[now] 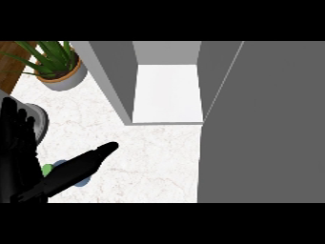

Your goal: Pick up the bottled water, place it into the cabinet and close the cabinet

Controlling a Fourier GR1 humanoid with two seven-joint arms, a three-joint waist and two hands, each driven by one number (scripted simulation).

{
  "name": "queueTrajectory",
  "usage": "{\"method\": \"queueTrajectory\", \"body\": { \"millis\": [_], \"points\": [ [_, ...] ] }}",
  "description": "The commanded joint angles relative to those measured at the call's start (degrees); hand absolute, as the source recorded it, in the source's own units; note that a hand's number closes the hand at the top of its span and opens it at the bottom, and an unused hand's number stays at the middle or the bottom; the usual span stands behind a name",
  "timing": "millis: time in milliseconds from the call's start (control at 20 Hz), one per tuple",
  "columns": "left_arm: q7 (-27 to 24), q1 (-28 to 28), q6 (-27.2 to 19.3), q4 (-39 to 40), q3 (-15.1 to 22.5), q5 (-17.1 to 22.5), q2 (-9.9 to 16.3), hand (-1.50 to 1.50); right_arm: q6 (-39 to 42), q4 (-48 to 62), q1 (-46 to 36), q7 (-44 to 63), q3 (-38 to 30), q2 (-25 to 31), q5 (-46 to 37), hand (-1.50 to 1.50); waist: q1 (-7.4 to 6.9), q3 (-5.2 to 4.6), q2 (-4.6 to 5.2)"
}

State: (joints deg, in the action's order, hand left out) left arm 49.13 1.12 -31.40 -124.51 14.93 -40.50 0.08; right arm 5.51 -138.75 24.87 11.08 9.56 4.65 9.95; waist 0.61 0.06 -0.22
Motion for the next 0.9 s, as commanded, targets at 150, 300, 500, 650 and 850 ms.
{"method": "queueTrajectory", "body": {
  "millis": [150,300,500,650,850],
  "points": [
    [6.2,-0.7,-2.1,0.2,3.3,-6.3,-0.1,-1.50,0.3,-7.5,7.2,0.6,3.2,-0.4,-2.3,-1.50,-0.15,-0.06,0.06],
    [0.3,-2.5,-5.6,3.6,1.8,-4.6,-0.1,-1.50,1.2,-9.7,10.9,-1.2,4.1,-0.3,-1.5,-1.50,0.05,-0.08,0.06],
    [-5.9,-9.5,-8.2,5.5,-0.6,-1.0,0.8,-1.50,4.1,-12.1,15.4,-3.4,0.6,2.6,1.4,-1.50,0.15,-0.13,-0.01],
    [-8.4,-11.3,-9.1,6.4,-2.0,2.1,1.4,-1.50,2.6,-11.2,15.5,-4.5,3.3,0.5,-2.2,-1.50,-0.02,-0.12,0.02],
    [-15.7,-11.7,-11.2,12.4,-4.7,10.7,2.6,-1.50,3.5,-11.9,19.5,-7.0,4.1,1.1,-2.5,-1.50,0.22,-0.17,0.07]
  ]
}}
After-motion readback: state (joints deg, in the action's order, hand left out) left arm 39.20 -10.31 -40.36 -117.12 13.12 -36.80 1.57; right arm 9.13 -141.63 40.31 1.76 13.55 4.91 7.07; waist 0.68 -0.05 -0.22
